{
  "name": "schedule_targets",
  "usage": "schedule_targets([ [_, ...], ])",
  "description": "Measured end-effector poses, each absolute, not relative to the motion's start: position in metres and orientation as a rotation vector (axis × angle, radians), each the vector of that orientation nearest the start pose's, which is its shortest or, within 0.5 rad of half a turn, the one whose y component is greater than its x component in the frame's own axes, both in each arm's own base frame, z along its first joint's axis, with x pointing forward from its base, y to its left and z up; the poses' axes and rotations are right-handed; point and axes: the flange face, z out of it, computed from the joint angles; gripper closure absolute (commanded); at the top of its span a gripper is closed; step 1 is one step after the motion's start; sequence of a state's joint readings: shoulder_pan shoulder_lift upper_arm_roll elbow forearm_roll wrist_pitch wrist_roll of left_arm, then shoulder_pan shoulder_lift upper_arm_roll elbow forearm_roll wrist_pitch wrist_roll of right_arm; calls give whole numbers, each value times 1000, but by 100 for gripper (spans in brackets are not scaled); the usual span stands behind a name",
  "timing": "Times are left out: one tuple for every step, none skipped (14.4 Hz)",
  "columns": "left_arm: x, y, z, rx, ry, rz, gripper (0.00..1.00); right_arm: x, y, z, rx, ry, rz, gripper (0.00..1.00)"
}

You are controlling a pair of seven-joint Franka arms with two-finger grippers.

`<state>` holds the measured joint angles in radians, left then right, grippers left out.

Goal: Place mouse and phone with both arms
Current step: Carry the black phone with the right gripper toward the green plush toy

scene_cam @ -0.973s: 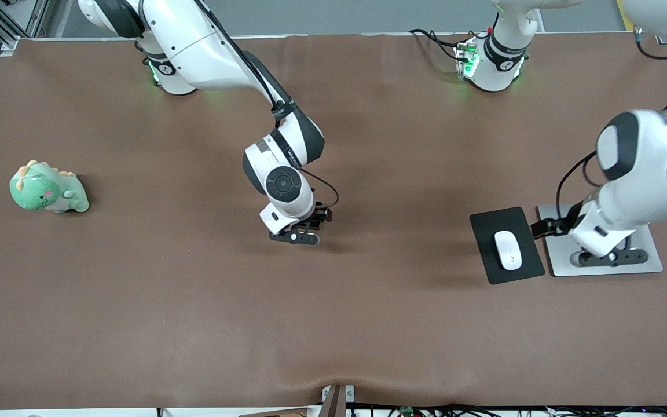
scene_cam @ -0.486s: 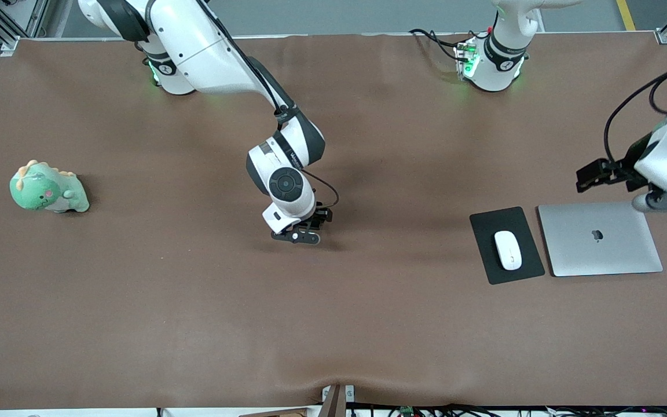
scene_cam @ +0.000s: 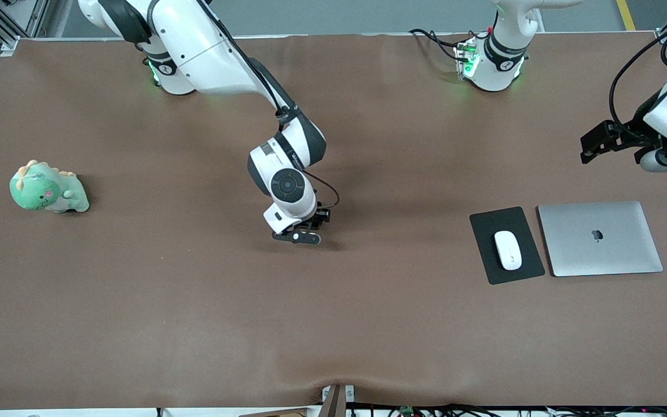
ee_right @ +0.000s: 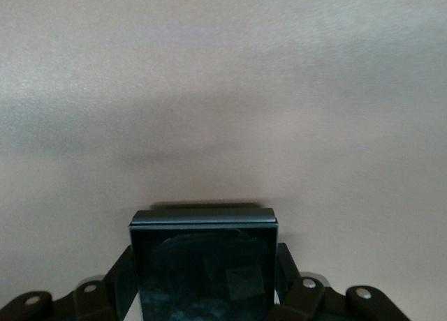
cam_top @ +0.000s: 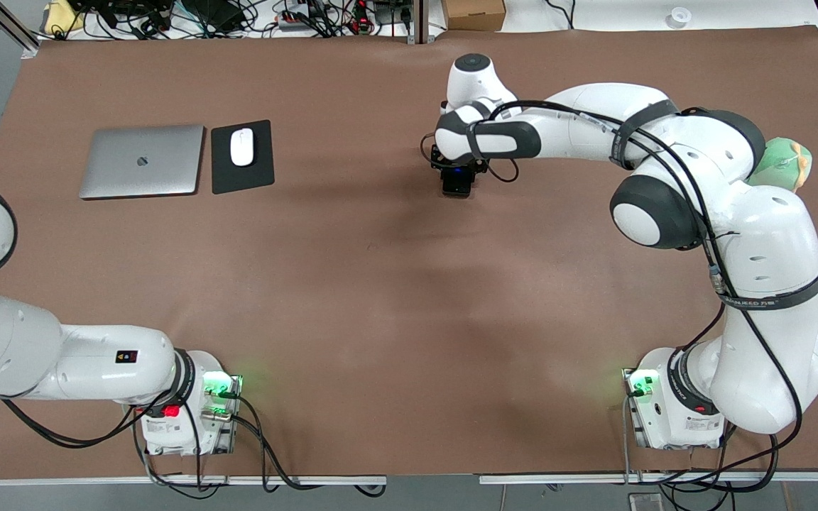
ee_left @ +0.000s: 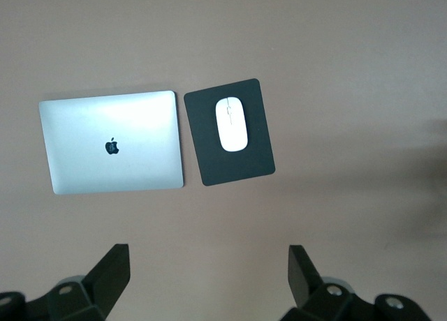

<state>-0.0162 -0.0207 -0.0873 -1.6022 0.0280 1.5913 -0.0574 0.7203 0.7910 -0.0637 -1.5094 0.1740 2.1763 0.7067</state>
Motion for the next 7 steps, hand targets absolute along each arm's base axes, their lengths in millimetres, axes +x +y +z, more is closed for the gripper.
schedule_targets([
  [545,-56,625,-3111,78,-21,0,551,433,195,-3143,235,268,100],
  [544,-58,626,-3111,82,-24,0,558,425,204,-3152,256,295,100],
  [543,-58,627,-3111,85,-25,0,567,412,214,-3155,288,320,100],
  [542,-58,628,-3111,84,-26,0,575,398,223,-3157,322,350,100],
  [542,-57,628,-3111,83,-26,0,580,384,232,-3157,350,377,100],
  [542,-57,628,-3111,83,-23,0,585,373,240,-3154,376,393,100],
  [542,-56,627,-3110,82,-20,0,588,362,247,-3149,399,398,100],
])
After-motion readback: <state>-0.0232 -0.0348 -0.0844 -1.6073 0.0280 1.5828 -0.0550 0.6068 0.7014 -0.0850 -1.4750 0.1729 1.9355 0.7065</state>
